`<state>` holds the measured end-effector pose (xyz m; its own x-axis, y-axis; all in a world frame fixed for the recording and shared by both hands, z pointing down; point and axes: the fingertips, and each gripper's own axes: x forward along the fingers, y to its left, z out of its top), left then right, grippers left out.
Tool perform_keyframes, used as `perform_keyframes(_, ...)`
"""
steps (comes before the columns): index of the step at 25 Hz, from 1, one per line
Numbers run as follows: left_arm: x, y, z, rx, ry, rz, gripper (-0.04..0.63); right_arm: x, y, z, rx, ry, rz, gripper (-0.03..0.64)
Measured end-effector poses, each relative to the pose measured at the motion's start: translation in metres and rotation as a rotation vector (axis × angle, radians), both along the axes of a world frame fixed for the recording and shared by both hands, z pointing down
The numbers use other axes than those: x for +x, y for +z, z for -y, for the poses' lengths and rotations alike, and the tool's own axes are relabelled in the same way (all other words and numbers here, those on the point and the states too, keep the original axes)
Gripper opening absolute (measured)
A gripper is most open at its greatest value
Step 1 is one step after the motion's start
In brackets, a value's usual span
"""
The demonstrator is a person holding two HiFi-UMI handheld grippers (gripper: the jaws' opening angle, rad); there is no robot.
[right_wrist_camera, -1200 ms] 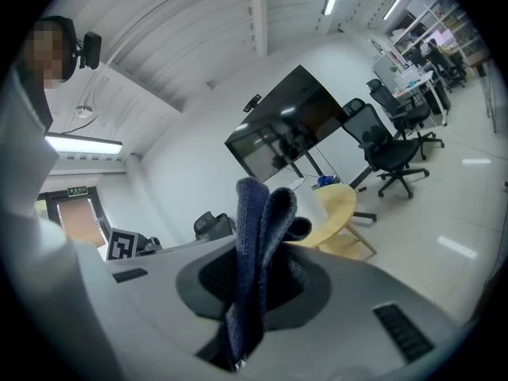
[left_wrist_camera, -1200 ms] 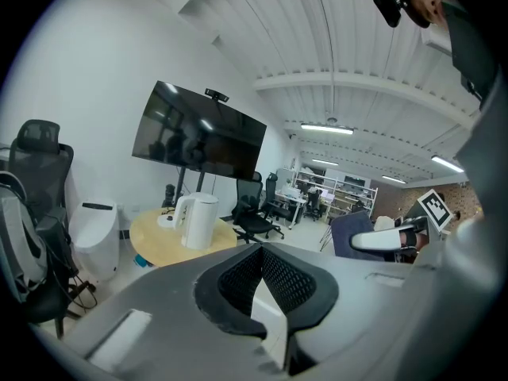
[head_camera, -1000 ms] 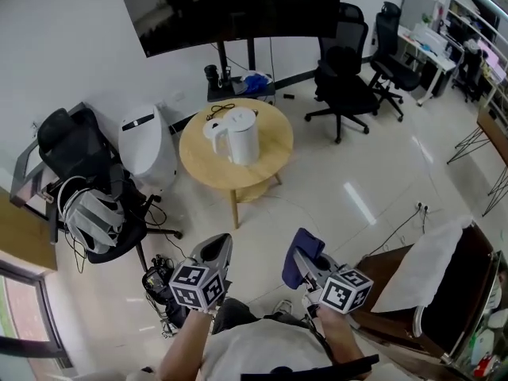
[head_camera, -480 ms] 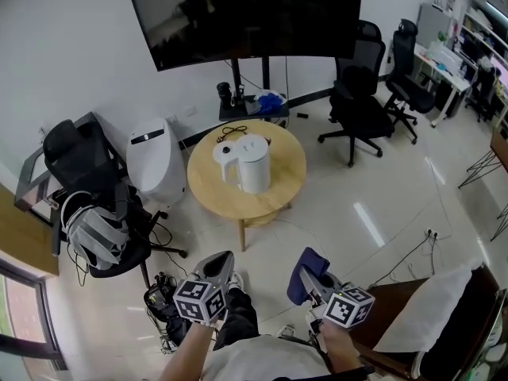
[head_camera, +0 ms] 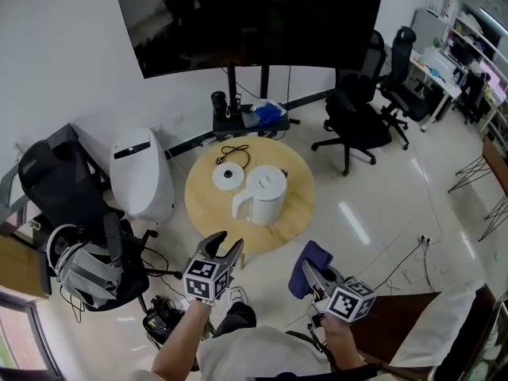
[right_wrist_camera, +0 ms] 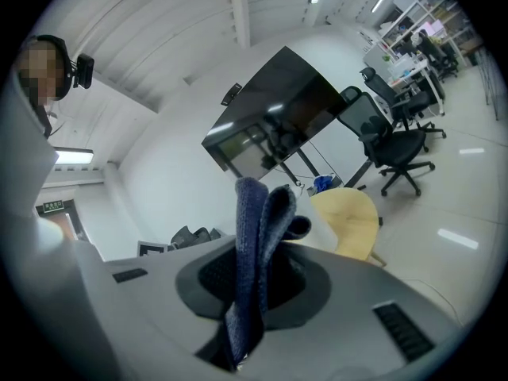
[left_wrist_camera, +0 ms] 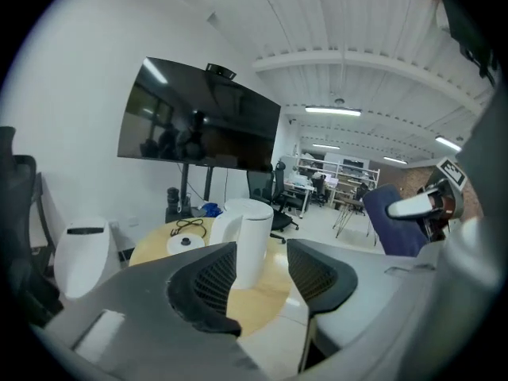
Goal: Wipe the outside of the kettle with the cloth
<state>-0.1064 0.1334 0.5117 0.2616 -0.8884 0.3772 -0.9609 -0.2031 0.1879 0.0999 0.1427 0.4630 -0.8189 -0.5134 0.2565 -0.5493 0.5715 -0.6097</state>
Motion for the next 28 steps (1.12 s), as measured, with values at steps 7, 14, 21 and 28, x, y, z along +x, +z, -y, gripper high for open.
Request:
perform_keyframes(7,-0.029,0.033,0.094,0.013,0.133,0.063,0.288,-0.051,0.014,0.049,-0.007,0.029,-0.108,0.061)
perform_keyframes(14,-0.019,0.044,0.132,0.037,0.251,0.047,0.31,-0.072,0.008,0.109,0.06,-0.031,-0.297,0.061)
perform_keyframes(21,-0.007,0.045,0.14,0.063,0.27,0.07,0.246,-0.102,0.019,0.197,0.09,-0.196,-0.526,0.061)
perform_keyframes(28,-0.004,0.045,0.137,0.075,0.306,0.142,0.173,-0.126,0.062,0.253,0.077,-0.3,-0.791,0.063)
